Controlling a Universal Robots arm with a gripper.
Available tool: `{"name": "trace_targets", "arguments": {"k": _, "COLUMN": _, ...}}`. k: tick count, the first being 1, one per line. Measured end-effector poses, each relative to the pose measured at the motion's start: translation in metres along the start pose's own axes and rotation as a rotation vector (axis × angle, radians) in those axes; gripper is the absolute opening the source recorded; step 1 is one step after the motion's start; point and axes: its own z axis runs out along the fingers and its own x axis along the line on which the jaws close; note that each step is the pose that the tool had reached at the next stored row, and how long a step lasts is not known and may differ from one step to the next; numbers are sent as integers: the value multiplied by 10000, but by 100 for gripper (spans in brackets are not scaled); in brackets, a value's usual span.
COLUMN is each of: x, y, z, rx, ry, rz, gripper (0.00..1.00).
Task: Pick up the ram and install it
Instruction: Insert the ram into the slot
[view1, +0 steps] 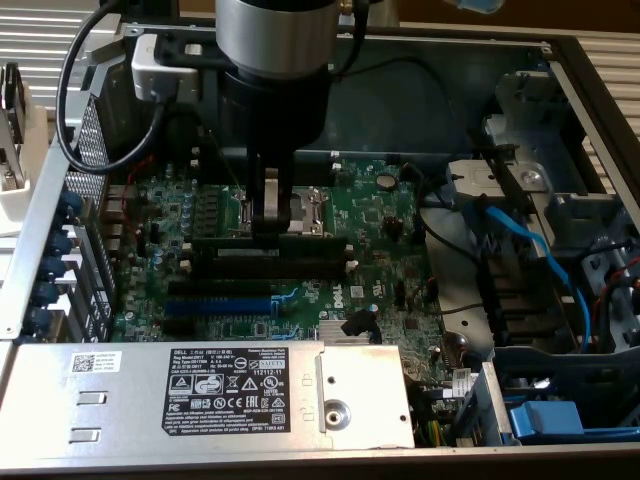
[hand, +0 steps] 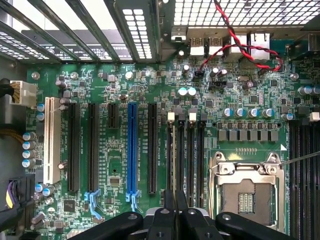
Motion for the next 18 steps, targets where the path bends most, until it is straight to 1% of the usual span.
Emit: {"name": "trace_targets", "arguments": {"k": 18, "x": 8, "y": -1, "z": 16, "rx": 1, "ry": -1, "rz": 0, "gripper": 12}}
